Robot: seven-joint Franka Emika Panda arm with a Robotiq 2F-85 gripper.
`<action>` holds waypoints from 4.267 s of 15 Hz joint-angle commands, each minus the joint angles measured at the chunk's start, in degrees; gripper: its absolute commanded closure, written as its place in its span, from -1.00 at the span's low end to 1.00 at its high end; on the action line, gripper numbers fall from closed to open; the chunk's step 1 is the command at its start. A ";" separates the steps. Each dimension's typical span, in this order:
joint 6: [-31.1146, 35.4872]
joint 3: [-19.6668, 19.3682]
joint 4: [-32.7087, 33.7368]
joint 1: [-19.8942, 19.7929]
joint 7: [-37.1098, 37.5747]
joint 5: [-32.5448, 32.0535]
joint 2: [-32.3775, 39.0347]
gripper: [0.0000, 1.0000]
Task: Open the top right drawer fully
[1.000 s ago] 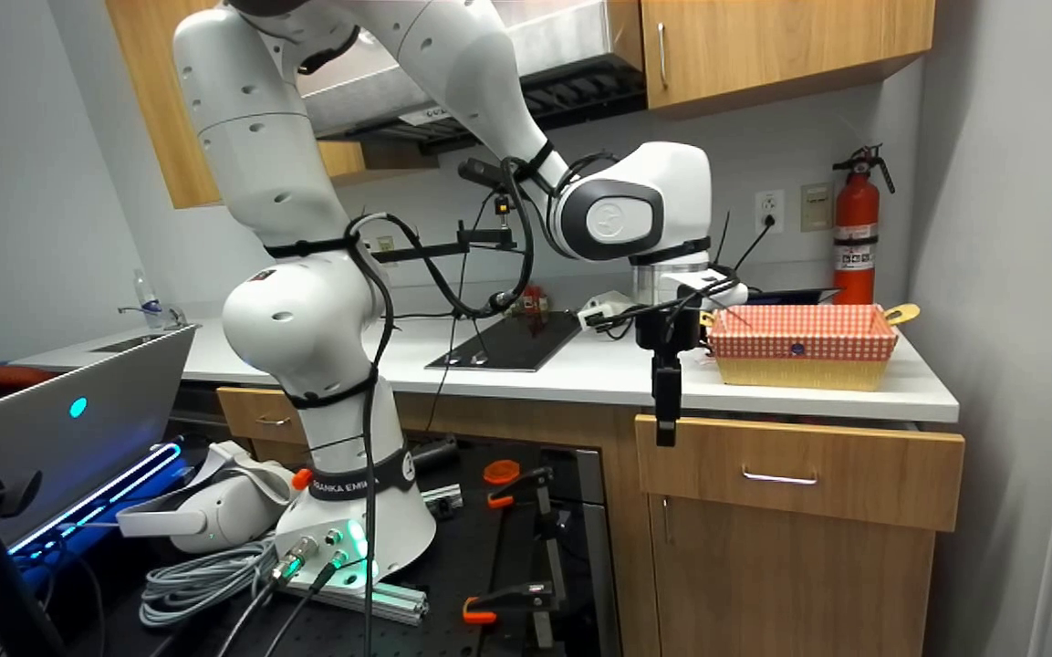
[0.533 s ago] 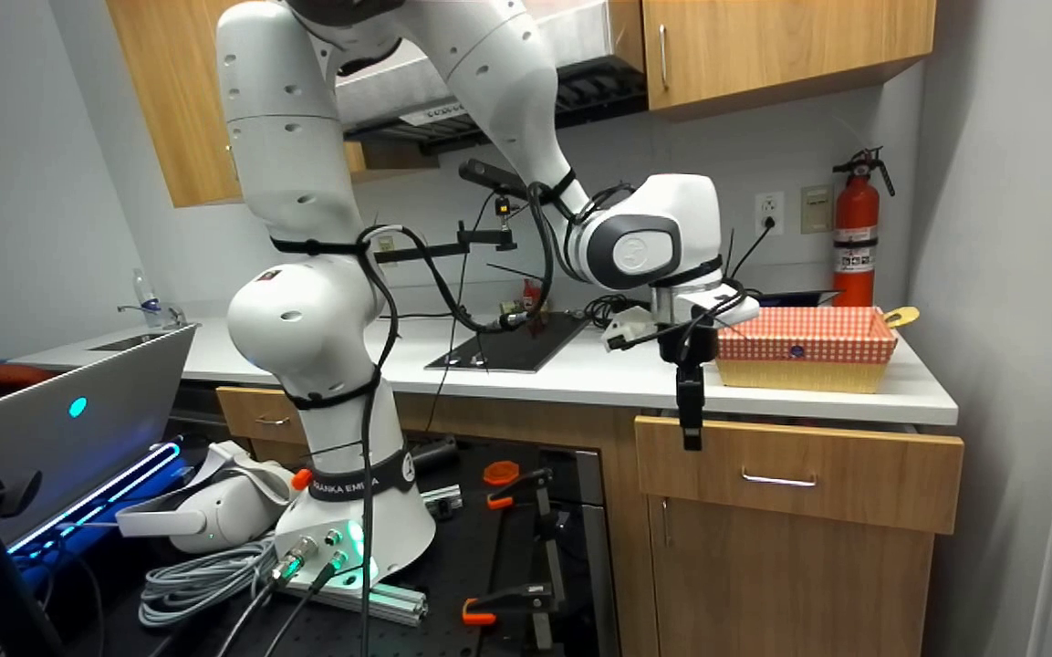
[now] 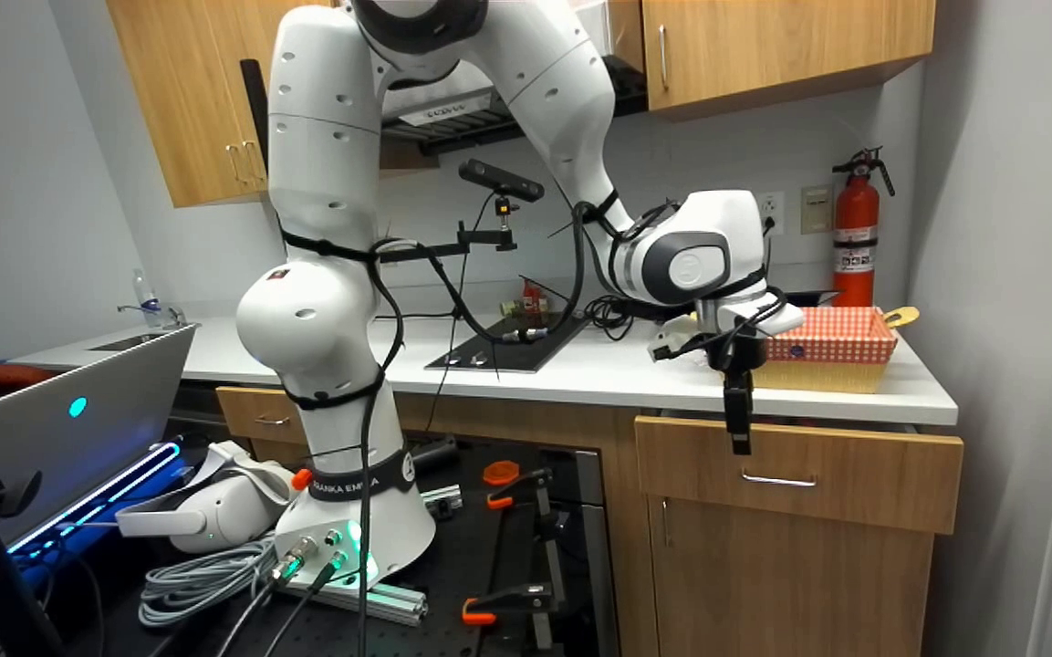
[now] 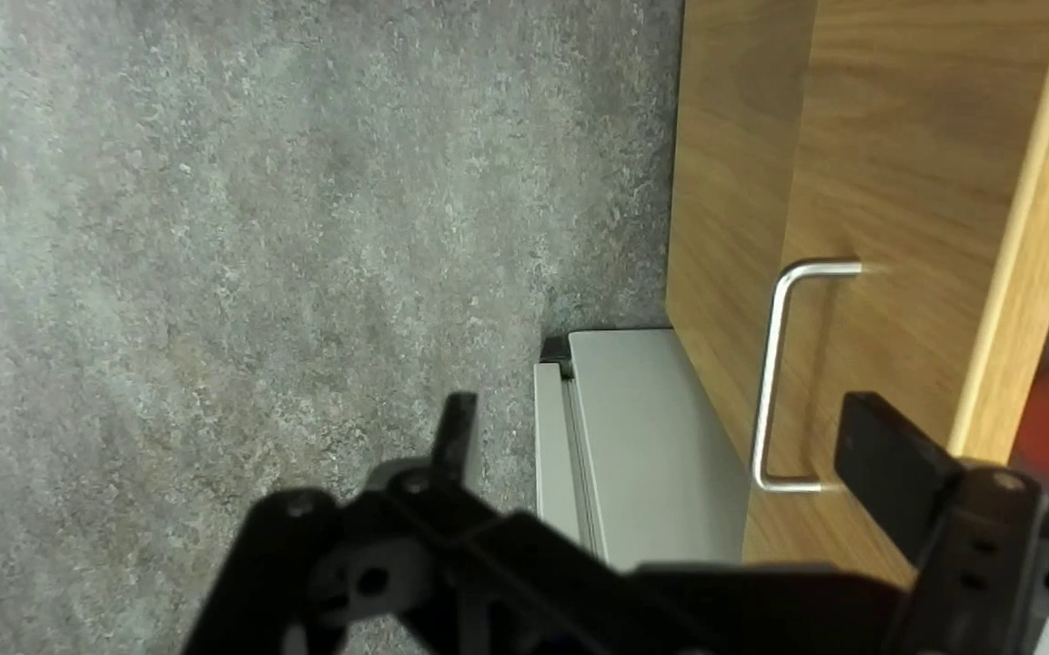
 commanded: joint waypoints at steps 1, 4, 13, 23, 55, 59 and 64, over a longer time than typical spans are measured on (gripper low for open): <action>1.54 -2.42 5.07 3.34 3.38 0.63 4.66 -1.00; 1.60 -3.50 8.29 4.35 4.71 1.37 7.37 -1.00; 3.53 -1.24 11.78 3.09 3.43 12.02 11.33 -1.00; 5.57 1.70 12.56 2.25 0.18 20.00 12.82 -1.00; -0.04 -11.61 7.82 4.02 -12.62 7.21 10.04 -1.00; 0.63 -14.95 5.40 4.98 -11.99 1.79 8.29 -1.00; -0.48 -19.26 3.56 5.70 -11.34 -5.74 5.82 -1.00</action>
